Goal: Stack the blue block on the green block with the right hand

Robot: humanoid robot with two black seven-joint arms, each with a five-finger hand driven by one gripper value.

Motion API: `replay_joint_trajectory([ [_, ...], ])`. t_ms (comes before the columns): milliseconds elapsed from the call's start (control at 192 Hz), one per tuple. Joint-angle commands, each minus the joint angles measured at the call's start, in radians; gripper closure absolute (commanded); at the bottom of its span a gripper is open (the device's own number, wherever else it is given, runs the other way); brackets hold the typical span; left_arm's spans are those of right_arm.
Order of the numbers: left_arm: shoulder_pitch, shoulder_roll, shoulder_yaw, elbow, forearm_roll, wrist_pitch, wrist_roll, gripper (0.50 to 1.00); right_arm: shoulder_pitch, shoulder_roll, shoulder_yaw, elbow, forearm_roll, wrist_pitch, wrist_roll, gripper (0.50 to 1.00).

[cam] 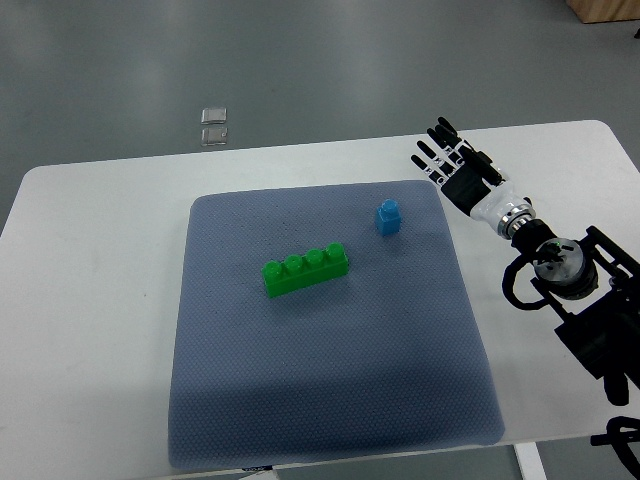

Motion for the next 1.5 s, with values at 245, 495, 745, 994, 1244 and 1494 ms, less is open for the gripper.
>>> replay_joint_trajectory([
  [245,0.0,0.0,0.0,0.0,0.0,0.0,0.005,0.5,0.001,-0.001,0.0,0.0,0.0,0.0,0.0,0.576],
  [495,0.0,0.0,0.0,0.0,0.0,0.0,0.006,0.5,0.003,-0.001,-0.002,-0.002,-0.002,0.002,0.0,0.576],
  [745,0.0,0.0,0.001,0.0,0.0,0.001,0.005,0.5,0.008,-0.006,-0.026,-0.002,-0.003,0.002,-0.002,0.576],
  [994,0.0,0.0,0.003,-0.002,0.002,0.0,0.005,0.5,0.086,-0.036,-0.066,-0.003,-0.117,0.029,-0.015,0.576],
  [1244,0.0,0.0,0.001,-0.002,0.002,0.0,0.005,0.5,0.348,-0.185,-0.488,-0.023,-0.186,0.095,-0.051,0.576],
  [1494,-0.002,0.0,0.003,-0.017,0.002,-0.006,0.005,0.5,0.722,-0.314,-1.002,0.031,-0.347,0.187,-0.071,0.576],
])
